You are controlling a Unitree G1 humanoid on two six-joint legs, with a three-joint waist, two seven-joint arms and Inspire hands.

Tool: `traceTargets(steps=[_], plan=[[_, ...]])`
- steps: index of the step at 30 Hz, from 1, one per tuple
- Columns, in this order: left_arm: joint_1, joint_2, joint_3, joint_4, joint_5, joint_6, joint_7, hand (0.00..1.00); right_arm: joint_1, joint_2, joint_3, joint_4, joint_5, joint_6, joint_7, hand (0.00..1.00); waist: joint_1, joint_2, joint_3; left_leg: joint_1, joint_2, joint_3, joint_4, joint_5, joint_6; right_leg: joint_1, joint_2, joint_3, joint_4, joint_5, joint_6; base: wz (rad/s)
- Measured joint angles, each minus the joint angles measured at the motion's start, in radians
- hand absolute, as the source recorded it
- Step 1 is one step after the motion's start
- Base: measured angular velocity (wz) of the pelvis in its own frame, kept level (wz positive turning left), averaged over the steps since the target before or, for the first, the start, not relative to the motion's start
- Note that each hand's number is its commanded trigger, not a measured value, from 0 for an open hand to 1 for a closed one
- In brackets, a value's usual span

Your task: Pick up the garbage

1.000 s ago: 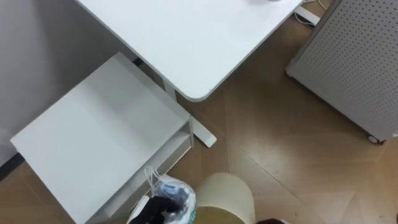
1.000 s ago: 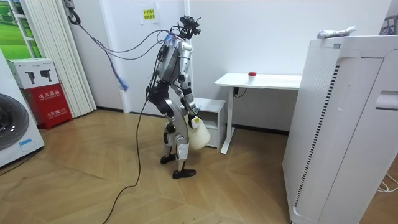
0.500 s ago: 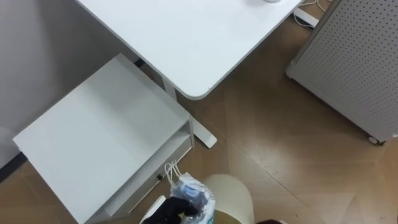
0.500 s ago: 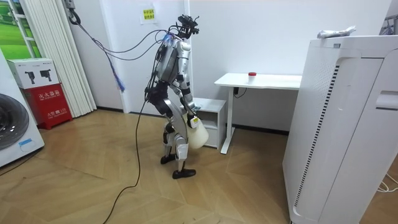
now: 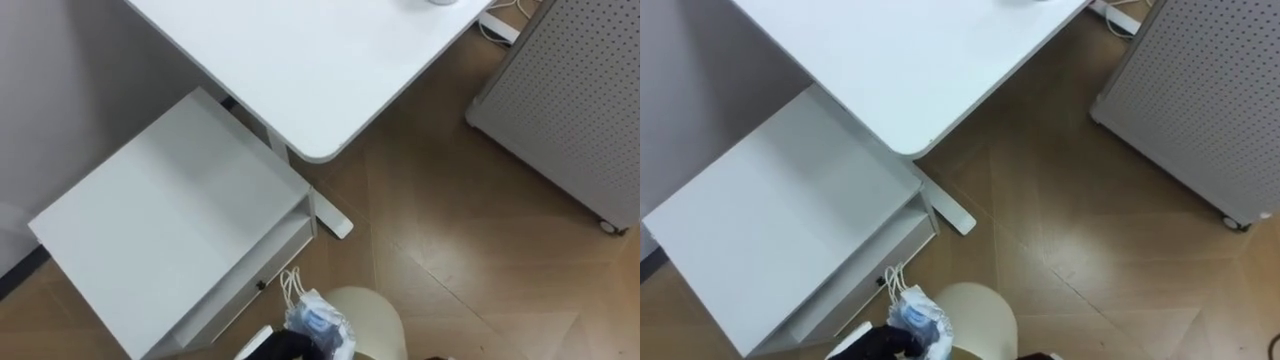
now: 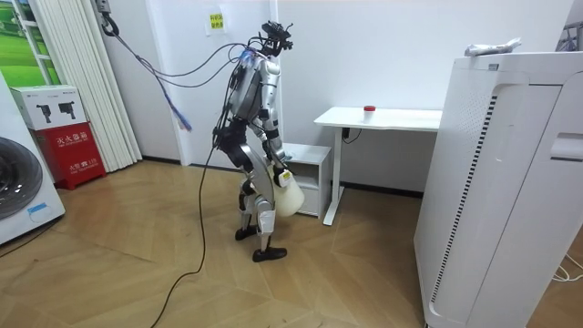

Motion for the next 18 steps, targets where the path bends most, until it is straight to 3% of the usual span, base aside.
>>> traceTargets(steps=[7,18], plan=[[0.031,0.017,-0.137,-0.002,0.007,0.038,-0.15,1.0,-0.004,0.0,0.009,0.0,0.01,0.0,0.002,1.0,-0.004,-0.001,0.0004,0.001,0.0,0.0,-0.012,0.004,-0.001,-0.002,0.001,-0.002,-0.007,0.001,0.0,0.0],[0.016,0.033,-0.118,-0.019,0.036,0.071,-0.222,1.0,-0.036,-0.013,-0.041,0.006,0.097,0.006,0.01,1.0,-0.008,-0.004,0.0037,0.001,0.001,0.002,-0.011,0.004,-0.001,-0.002,-0.005,0.002,-0.005,0.001,0.0,0.0]])
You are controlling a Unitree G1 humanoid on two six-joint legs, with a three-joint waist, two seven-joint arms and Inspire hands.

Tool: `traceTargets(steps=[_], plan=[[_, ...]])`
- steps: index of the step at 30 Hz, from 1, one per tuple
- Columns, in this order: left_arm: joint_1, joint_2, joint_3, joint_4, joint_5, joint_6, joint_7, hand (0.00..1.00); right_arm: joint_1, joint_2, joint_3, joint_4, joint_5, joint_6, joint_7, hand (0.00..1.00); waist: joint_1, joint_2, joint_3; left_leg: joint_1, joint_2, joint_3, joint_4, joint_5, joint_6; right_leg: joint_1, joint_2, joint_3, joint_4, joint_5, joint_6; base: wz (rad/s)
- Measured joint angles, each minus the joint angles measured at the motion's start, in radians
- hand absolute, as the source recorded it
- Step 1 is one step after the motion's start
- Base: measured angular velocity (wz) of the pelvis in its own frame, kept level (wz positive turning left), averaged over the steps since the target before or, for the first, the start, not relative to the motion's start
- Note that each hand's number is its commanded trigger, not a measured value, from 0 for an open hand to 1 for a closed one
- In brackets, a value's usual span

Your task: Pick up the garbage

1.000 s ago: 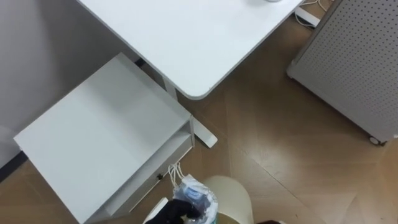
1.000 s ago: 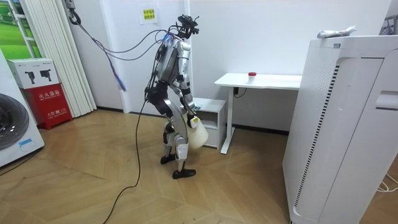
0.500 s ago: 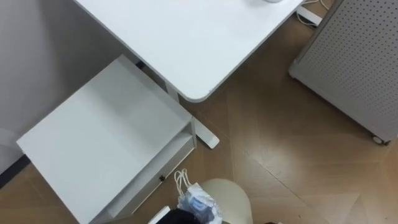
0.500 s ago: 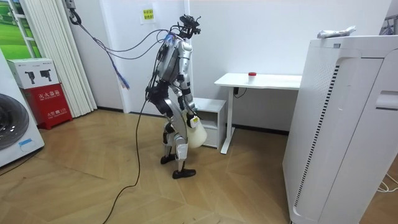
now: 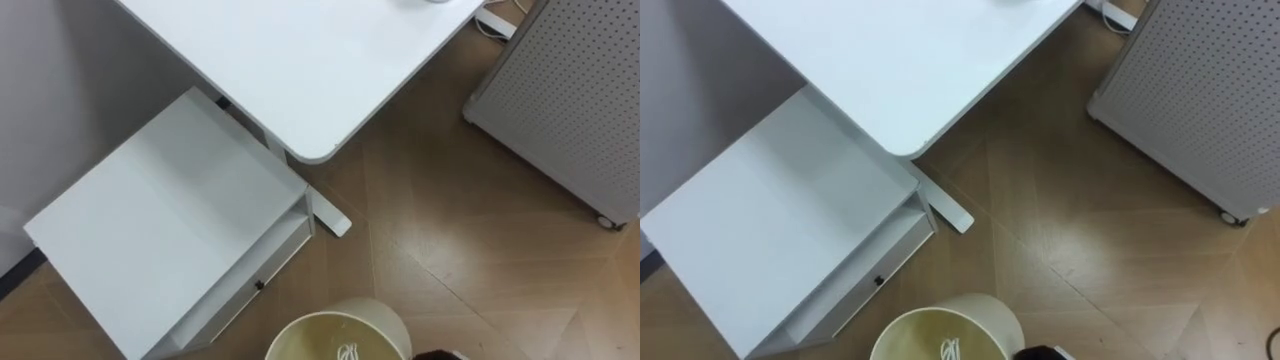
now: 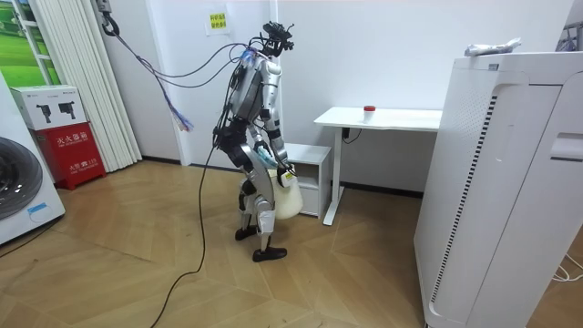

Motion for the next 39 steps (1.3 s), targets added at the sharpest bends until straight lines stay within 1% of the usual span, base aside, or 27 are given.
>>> traceTargets(steps=[1,2,3,6,8,11,14,20,23,27,30,31,32,36,38,39], plan=[[-0.004,0.0,0.012,0.0,0.013,0.003,-0.002,0.55,-0.011,-0.001,-0.02,0.005,0.0,0.002,0.003,1.0,-0.001,0.0,0.0032,0.0,0.0,0.0,0.0,0.0,0.0,0.0,0.001,0.001,0.0,0.0,0.0,0.0],[-0.012,0.002,0.016,0.0,0.017,0.008,-0.004,0.03,-0.02,-0.006,-0.031,0.009,0.0,0.002,0.003,1.0,0.0,0.0,0.0057,-0.001,0.0,0.0,0.0,0.0,0.0,-0.001,0.001,0.002,0.0,0.0,0.0,0.0],[-0.016,0.003,0.018,0.0,0.017,0.01,-0.005,0.0,-0.023,-0.01,-0.033,0.012,0.0,0.002,0.003,1.0,0.0,0.0,0.006,-0.002,0.0,0.0,-0.001,0.0,0.0,-0.001,0.001,0.002,0.0,0.0,0.0,0.0],[-0.027,0.006,0.022,0.0,0.019,0.01,-0.006,0.0,-0.042,-0.016,-0.06,0.024,0.011,0.002,0.001,1.0,0.0,-0.004,0.0102,-0.003,0.0,0.001,-0.003,0.0,0.0,-0.002,0.002,0.001,-0.002,0.0,0.0,0.0],[-0.035,0.008,0.036,0.0,0.036,0.01,-0.006,0.0,-0.054,-0.017,-0.062,0.024,0.035,0.002,0.0,1.0,-0.001,-0.012,0.017,-0.005,0.001,0.0,-0.004,0.0,0.0,-0.004,0.002,-0.001,-0.003,-0.001,0.001,0.0],[-0.041,0.008,0.05,-0.004,0.061,0.01,-0.006,0.0,-0.064,-0.017,-0.062,0.023,0.038,0.002,0.0,1.0,0.001,-0.016,0.0192,-0.018,0.001,-0.001,-0.002,0.0,0.0,-0.015,0.002,-0.004,-0.003,-0.001,0.001,0.01],[-0.04,0.011,0.057,-0.006,0.093,0.011,0.003,0.0,-0.06,-0.012,-0.059,0.015,0.065,0.002,0.0,1.0,0.004,-0.016,0.0194,-0.021,0.001,-0.001,-0.003,0.0,0.0,-0.019,0.003,-0.006,-0.004,-0.001,0.001,0.0],[-0.038,0.01,0.069,-0.021,0.104,0.011,0.03,0.0,-0.046,-0.014,-0.053,-0.016,0.11,0.001,0.0,1.0,0.003,-0.016,0.019,-0.021,0.002,-0.001,-0.004,0.0,0.0,-0.016,0.004,-0.01,-0.012,0.0,0.001,0.0],[-0.034,0.003,0.07,-0.03,0.146,0.011,0.049,0.0,-0.036,-0.014,-0.049,-0.016,0.11,-0.001,0.001,1.0,0.004,-0.015,0.0183,-0.02,0.002,-0.001,-0.002,0.0,0.0,-0.013,0.004,-0.01,-0.013,0.0,0.001,0.0],[-0.03,-0.003,0.069,-0.038,0.147,0.01,0.072,0.0,-0.022,-0.01,-0.048,-0.015,0.114,-0.003,0.003,1.0,0.006,-0.014,0.0171,-0.009,0.0,-0.001,0.004,0.0,0.0,0.0,0.005,-0.013,-0.011,0.0,0.001,0.0],[-0.028,-0.014,0.078,-0.043,0.172,0.009,0.097,0.0,-0.007,-0.01,-0.049,-0.015,0.112,-0.006,0.005,1.0,0.006,-0.011,0.0159,0.008,0.001,-0.001,0.005,0.0,0.0,0.017,0.004,-0.012,-0.009,0.0,0.001,0.0],[-0.022,-0.022,0.089,-0.048,0.193,0.009,0.104,0.0,-0.001,-0.011,-0.049,-0.015,0.105,-0.006,0.007,1.0,0.011,-0.011,0.0157,0.019,0.002,-0.001,0.006,0.0,0.0,0.026,0.004,-0.011,-0.007,0.0,0.001,0.0],[-0.02,-0.027,0.094,-0.055,0.209,0.008,0.105,0.0,0.008,-0.01,-0.049,-0.013,0.1,-0.007,0.011,1.0,0.015,-0.011,0.0154,0.032,0.002,-0.001,0.006,0.0,0.0,0.039,0.004,-0.01,-0.004,0.0,0.001,0.0],[-0.021,-0.039,0.104,-0.057,0.214,-0.004,0.103,0.0,0.031,-0.011,-0.05,0.009,0.083,-0.009,0.026,1.0,0.029,-0.008,0.0146,0.086,0.002,0.0,0.001,-0.002,0.0,0.089,0.003,-0.009,-0.006,0.0,0.001,-0.01],[-0.018,-0.051,0.128,-0.058,0.229,-0.009,0.103,0.0,0.037,-0.009,-0.051,0.038,0.058,-0.015,0.039,1.0,0.033,-0.002,0.0124,0.123,0.001,0.001,-0.004,-0.003,0.0,0.125,0.007,0.001,-0.02,0.0,0.003,-0.07],[-0.017,-0.053,0.131,-0.058,0.234,-0.01,0.103,0.0,0.042,-0.009,-0.051,0.041,0.059,-0.015,0.039,1.0,0.033,-0.001,0.0116,0.131,0.001,0.001,-0.006,-0.003,0.0,0.133,0.007,0.003,-0.02,0.0,0.004,-0.06]])
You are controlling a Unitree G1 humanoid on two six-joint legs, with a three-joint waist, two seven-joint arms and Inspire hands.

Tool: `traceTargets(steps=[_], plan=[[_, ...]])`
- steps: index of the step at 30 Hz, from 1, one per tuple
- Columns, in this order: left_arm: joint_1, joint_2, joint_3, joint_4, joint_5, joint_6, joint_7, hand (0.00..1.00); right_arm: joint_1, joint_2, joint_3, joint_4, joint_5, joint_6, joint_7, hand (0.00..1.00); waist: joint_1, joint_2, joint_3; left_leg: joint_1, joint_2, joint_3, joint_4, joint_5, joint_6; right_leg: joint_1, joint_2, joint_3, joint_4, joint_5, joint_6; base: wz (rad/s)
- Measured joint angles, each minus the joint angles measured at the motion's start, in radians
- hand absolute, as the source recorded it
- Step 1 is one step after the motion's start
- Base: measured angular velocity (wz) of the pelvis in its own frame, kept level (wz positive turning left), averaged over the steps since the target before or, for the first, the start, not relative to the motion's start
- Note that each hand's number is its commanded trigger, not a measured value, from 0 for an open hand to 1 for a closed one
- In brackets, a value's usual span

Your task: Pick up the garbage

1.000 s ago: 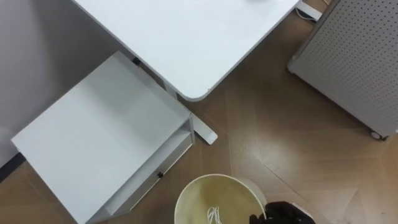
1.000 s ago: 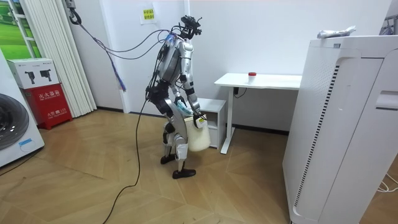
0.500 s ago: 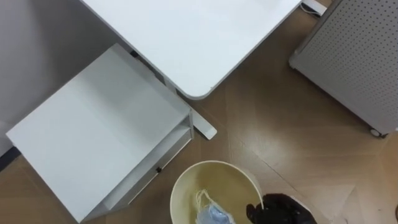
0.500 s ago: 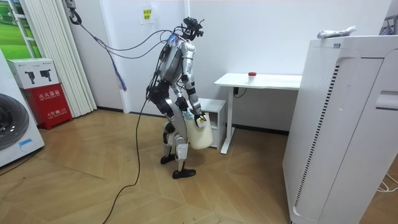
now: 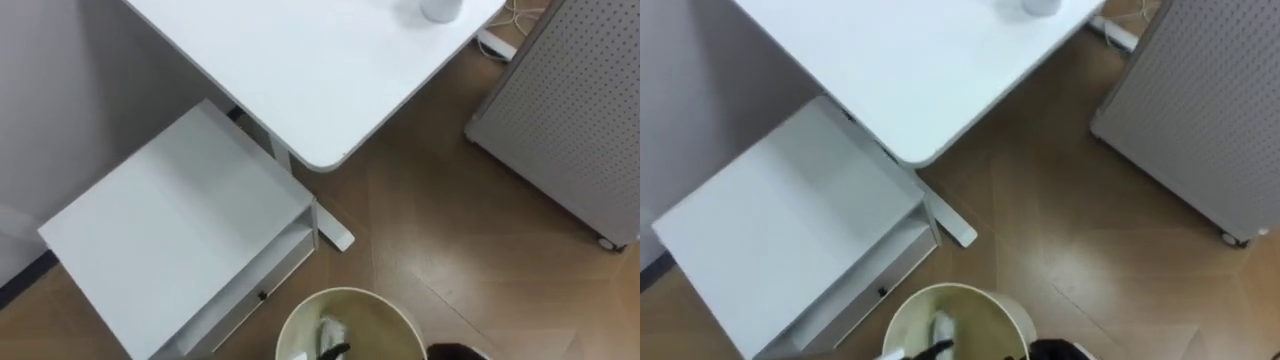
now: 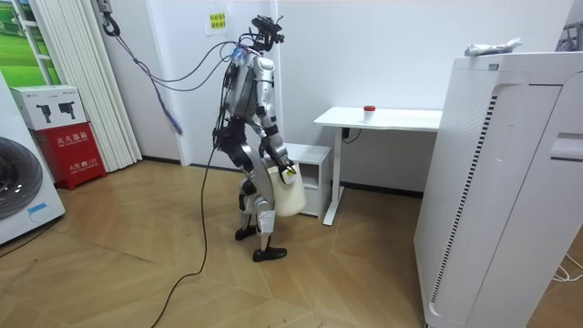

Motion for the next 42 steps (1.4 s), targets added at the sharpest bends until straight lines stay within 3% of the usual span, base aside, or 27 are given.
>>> traceTargets(steps=[3,9,12,17,25,29,32,37,42], plan=[[0.002,-0.004,0.007,-0.016,0.001,-0.006,0.0,0.0,0.021,0.0,-0.002,0.019,0.002,-0.001,0.013,1.0,0.003,0.004,-0.0027,0.031,-0.001,0.002,0.0,-0.003,0.0,0.032,0.003,0.005,0.0,0.0,0.001,-0.04],[0.003,-0.015,0.023,-0.028,0.0,-0.052,0.016,0.0,0.046,0.001,-0.013,0.029,0.004,-0.002,0.032,1.0,-0.004,0.014,-0.0058,0.129,-0.001,0.012,-0.016,-0.009,-0.006,0.119,0.015,0.025,-0.016,0.0,0.003,-0.1],[0.005,-0.023,0.051,-0.036,0.001,-0.074,0.02,0.0,0.057,0.002,-0.064,-0.004,-0.059,-0.002,0.039,1.0,-0.005,0.015,-0.0067,0.168,0.0,0.022,-0.021,-0.015,-0.006,0.151,0.015,0.029,-0.016,-0.003,0.005,-0.13],[0.06,-0.025,0.103,-0.15,0.002,-0.092,0.018,0.0,0.102,0.005,-0.153,-0.118,-0.115,-0.01,0.048,1.0,-0.032,0.016,-0.0092,0.249,0.004,0.031,-0.042,-0.025,-0.008,0.234,0.026,0.035,-0.054,-0.001,0.01,-0.07],[0.156,-0.015,0.136,-0.271,0.011,-0.106,0.019,0.0,0.18,0.014,-0.174,-0.287,-0.132,-0.022,0.055,1.0,-0.051,0.015,-0.0157,0.364,0.006,0.083,-0.062,-0.062,-0.007,0.316,0.033,0.05,-0.069,-0.003,0.02,-0.24],[0.19,-0.011,0.197,-0.357,0.014,-0.106,0.024,0.0,0.193,0.027,-0.172,-0.36,-0.151,-0.021,0.072,1.0,-0.052,0.007,-0.0234,0.429,0.022,0.143,-0.074,-0.089,-0.009,0.346,0.023,-0.018,-0.069,0.005,0.015,-0.48],[0.204,-0.004,0.211,-0.407,0.012,-0.106,0.042,0.0,0.208,0.034,-0.166,-0.379,-0.151,-0.021,0.074,1.0,-0.053,0.005,-0.0343,0.479,0.023,0.15,-0.093,-0.1,-0.012,0.383,0.018,-0.064,-0.077,0.004,0.01,-0.25],[0.219,-0.022,0.282,-0.446,0.013,-0.134,0.094,0.0,0.22,0.034,-0.173,-0.38,-0.15,-0.025,0.071,1.0,-0.042,0.003,-0.0362,0.557,0.02,0.157,-0.138,-0.101,-0.016,0.446,0.03,-0.067,-0.104,0.006,0.012,-0.15],[0.243,-0.031,0.349,-0.499,-0.002,-0.138,0.151,0.0,0.223,0.037,-0.213,-0.381,-0.151,-0.035,0.069,1.0,-0.032,0.001,-0.0361,0.573,0.021,0.149,-0.154,-0.102,-0.019,0.463,0.031,-0.112,-0.118,0.004,0.01,-0.02]])
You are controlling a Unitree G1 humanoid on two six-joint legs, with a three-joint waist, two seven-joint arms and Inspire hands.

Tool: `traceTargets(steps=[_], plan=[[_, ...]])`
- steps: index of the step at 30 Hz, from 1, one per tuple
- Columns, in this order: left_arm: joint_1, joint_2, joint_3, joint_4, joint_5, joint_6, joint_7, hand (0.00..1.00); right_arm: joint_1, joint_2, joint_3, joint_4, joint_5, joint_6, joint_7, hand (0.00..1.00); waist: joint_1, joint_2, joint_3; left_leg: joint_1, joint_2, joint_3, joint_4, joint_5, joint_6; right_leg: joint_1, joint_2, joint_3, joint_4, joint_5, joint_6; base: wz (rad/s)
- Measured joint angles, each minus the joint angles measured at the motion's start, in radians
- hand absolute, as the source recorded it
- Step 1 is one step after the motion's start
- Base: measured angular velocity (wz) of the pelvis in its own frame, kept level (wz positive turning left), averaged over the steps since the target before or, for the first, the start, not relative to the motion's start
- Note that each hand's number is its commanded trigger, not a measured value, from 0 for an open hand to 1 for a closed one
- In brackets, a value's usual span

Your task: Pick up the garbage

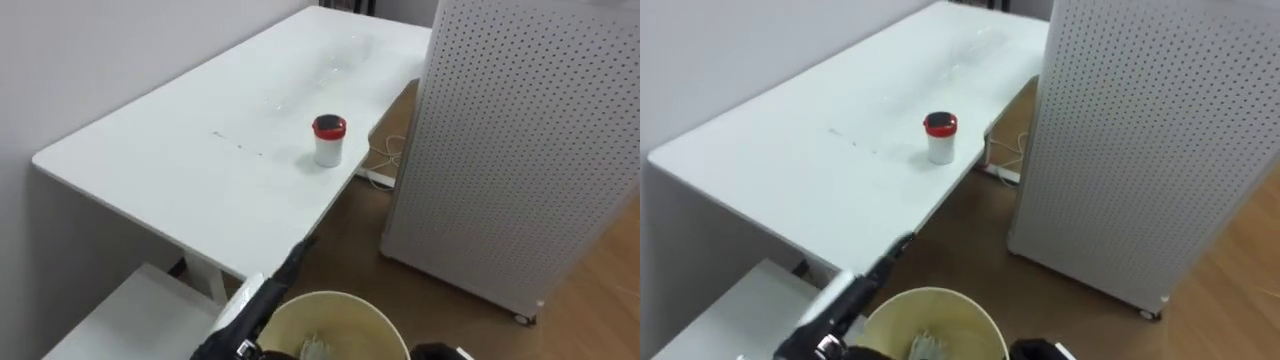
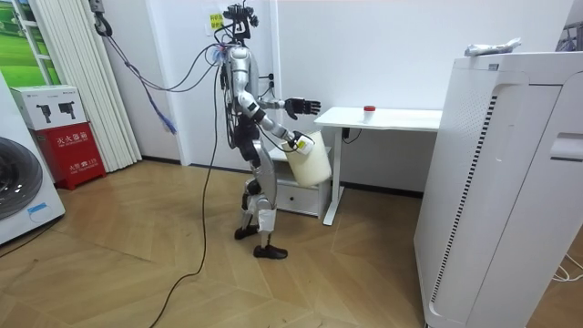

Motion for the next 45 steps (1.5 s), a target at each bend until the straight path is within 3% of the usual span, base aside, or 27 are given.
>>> traceTargets(steps=[7,10,14,15,17,20,22,23,25,26,27,28,29,37,45], plan=[[0.042,-0.005,0.036,-0.042,-0.002,-0.005,0.082,0.0,0.0,-0.001,-0.021,-0.004,0.0,-0.027,-0.012,1.0,0.004,-0.002,0.001,0.026,0.014,0.001,0.001,0.002,-0.008,0.019,0.009,-0.031,-0.002,-0.013,-0.01,-0.01],[0.043,0.002,0.04,-0.042,-0.01,-0.012,0.117,0.0,0.0,0.0,-0.02,-0.004,-0.002,-0.029,-0.013,1.0,0.005,-0.001,0.003,0.034,0.031,0.002,0.03,-0.006,-0.023,0.035,0.016,-0.06,0.001,-0.029,-0.026,-0.1],[0.059,0.003,0.058,-0.066,-0.022,-0.013,0.154,0.0,0.007,-0.001,-0.022,-0.005,-0.046,-0.029,-0.019,1.0,0.012,-0.002,0.0033,0.035,0.047,-0.02,0.08,-0.007,-0.025,0.033,0.034,-0.053,0.018,-0.055,-0.052,-0.21],[0.06,0.002,0.064,-0.07,-0.022,-0.014,0.154,0.0,0.01,-0.001,-0.023,-0.007,-0.057,-0.029,-0.02,1.0,0.015,-0.002,0.0033,0.036,0.047,-0.042,0.081,-0.008,-0.026,0.03,0.038,-0.051,0.02,-0.06,-0.056,-0.31],[0.064,-0.003,0.088,-0.073,-0.025,-0.019,0.18,0.0,0.024,-0.001,-0.025,-0.016,-0.08,-0.028,-0.021,1.0,0.036,-0.002,0.0034,0.033,0.04,-0.148,0.097,-0.007,-0.029,0.016,0.06,-0.005,0.045,-0.079,-0.076,-0.49],[0.073,-0.008,0.109,-0.074,-0.041,-0.019,0.228,0.0,0.038,-0.001,-0.026,-0.033,-0.079,-0.027,-0.02,1.0,0.041,0.003,0.0033,0.033,0.026,-0.281,0.096,0.001,-0.044,0.005,0.081,0.04,0.069,-0.09,-0.097,-0.46],[0.073,-0.013,0.114,-0.074,-0.041,-0.021,0.247,0.0,0.048,0.0,-0.027,-0.045,-0.077,-0.027,-0.019,1.0,0.04,0.005,0.0026,0.03,0.021,-0.32,0.105,0.009,-0.058,0.004,0.094,0.071,0.071,-0.095,-0.104,-0.32],[0.072,-0.019,0.114,-0.074,-0.04,-0.024,0.261,0.0,0.048,-0.001,-0.029,-0.045,-0.078,-0.027,-0.019,1.0,0.042,0.005,0.0025,0.022,0.008,-0.353,0.112,0.013,-0.076,0.004,0.1,0.108,0.071,-0.094,-0.105,-0.3],[0.07,-0.031,0.114,-0.074,-0.041,-0.047,0.272,0.0,0.048,-0.004,-0.032,-0.045,-0.078,-0.027,-0.023,1.0,0.046,0.003,0.0042,-0.016,-0.025,-0.413,0.075,0.016,-0.08,0.004,0.101,0.158,0.069,-0.093,-0.103,-0.3],[0.07,-0.04,0.114,-0.074,-0.041,-0.061,0.287,0.0,0.049,-0.011,-0.033,-0.045,-0.078,-0.027,-0.029,1.0,0.056,0.002,0.005,-0.043,-0.044,-0.423,0.031,0.034,-0.091,0.003,0.102,0.184,0.069,-0.09,-0.098,-0.45],[0.069,-0.044,0.114,-0.074,-0.041,-0.066,0.296,0.0,0.049,-0.012,-0.032,-0.045,-0.078,-0.027,-0.031,1.0,0.062,0.003,0.0047,-0.054,-0.048,-0.426,0.005,0.054,-0.084,0.002,0.105,0.191,0.07,-0.089,-0.096,-0.65],[0.069,-0.047,0.12,-0.074,-0.041,-0.069,0.308,0.0,0.053,-0.007,-0.03,-0.045,-0.082,-0.027,-0.032,1.0,0.078,0.003,0.0011,-0.052,-0.055,-0.427,0.0,0.075,-0.054,0.007,0.104,0.202,0.069,-0.088,-0.091,-0.51],[0.062,-0.047,0.123,-0.073,-0.041,-0.07,0.325,0.0,0.055,-0.005,-0.032,-0.046,-0.094,-0.027,-0.031,1.0,0.076,0.002,-0.0011,-0.035,-0.058,-0.427,-0.018,0.071,-0.045,0.012,0.105,0.208,0.065,-0.087,-0.086,-0.38],[0.054,-0.044,0.121,-0.066,-0.093,-0.071,0.373,0.0,0.059,-0.002,-0.035,-0.081,-0.11,-0.026,-0.032,1.0,0.028,0.015,0.0071,0.007,-0.073,-0.407,-0.039,0.064,-0.027,0.048,0.102,0.215,0.029,-0.082,-0.067,-0.08],[0.051,-0.035,0.148,-0.05,-0.1,-0.071,0.372,0.0,0.078,0.008,-0.037,-0.135,-0.117,-0.026,-0.027,1.0,0.048,0.019,0.0081,0.051,-0.071,-0.313,-0.074,0.06,-0.021,0.037,0.101,0.214,0.035,-0.083,-0.063,-0.36]])
